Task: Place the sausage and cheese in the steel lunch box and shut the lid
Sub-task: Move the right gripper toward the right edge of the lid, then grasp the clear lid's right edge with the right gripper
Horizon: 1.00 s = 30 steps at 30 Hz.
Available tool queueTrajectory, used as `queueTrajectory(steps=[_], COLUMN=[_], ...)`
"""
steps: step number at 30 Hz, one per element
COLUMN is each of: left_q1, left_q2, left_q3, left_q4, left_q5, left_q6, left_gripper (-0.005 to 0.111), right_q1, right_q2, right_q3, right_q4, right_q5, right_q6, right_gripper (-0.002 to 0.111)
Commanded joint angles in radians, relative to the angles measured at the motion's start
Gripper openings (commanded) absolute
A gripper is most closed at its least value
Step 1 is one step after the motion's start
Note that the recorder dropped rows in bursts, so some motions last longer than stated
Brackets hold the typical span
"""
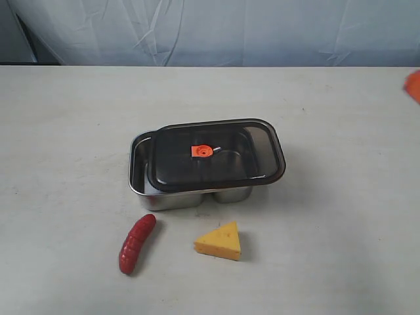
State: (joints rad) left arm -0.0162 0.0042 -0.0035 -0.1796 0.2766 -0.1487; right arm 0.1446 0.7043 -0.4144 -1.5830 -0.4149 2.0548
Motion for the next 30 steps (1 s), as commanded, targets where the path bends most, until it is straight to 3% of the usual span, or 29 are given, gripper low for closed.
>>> queueTrajectory(steps=[1,6,8,18,20,25,30], left_q1=[-0.005,-0.005,-0.005,-0.005,-0.005,-0.005,-0.005], left_q2=[-0.004,-0.004,-0.004,-0.004,-0.004,-0.004,-0.004], left_q3=[0.003,0.003,0.003,0.003,0.003,0.003,0.003], left_q4=[0.001,0.001,0.001,0.001,0.001,0.001,0.001], left_q5=[-0.007,-0.007,-0.007,-0.007,-0.007,-0.007,-0.007], left_q6=[0.002,0.002,0.002,0.002,0.002,0.002,0.002], left_gripper=[0.000,0.000,0.000,0.000,0.000,0.000,0.000], right_q1=[-0.005,-0.041,-0.060,-0.139,-0.139,-0.117,-0.074], right_q2=[0.494,0.916,1.037,1.187,1.188,1.211,1.264], right_q3=[-0.231,-0.465,-0.507,-0.546,-0.546,-0.546,-0.546], right_q4=[-0.137,-0.136,-0.131,-0.161,-0.161,-0.161,-0.161], right_q5=[-0.313,-0.699,-0.777,-0.693,-0.652,-0.595,-0.566], right_q6=[0.061,0.061,0.061,0.023,0.021,0.023,0.023], right_gripper=[-0.001,-0.001,-0.001,0.002,0.013,0.055,0.058])
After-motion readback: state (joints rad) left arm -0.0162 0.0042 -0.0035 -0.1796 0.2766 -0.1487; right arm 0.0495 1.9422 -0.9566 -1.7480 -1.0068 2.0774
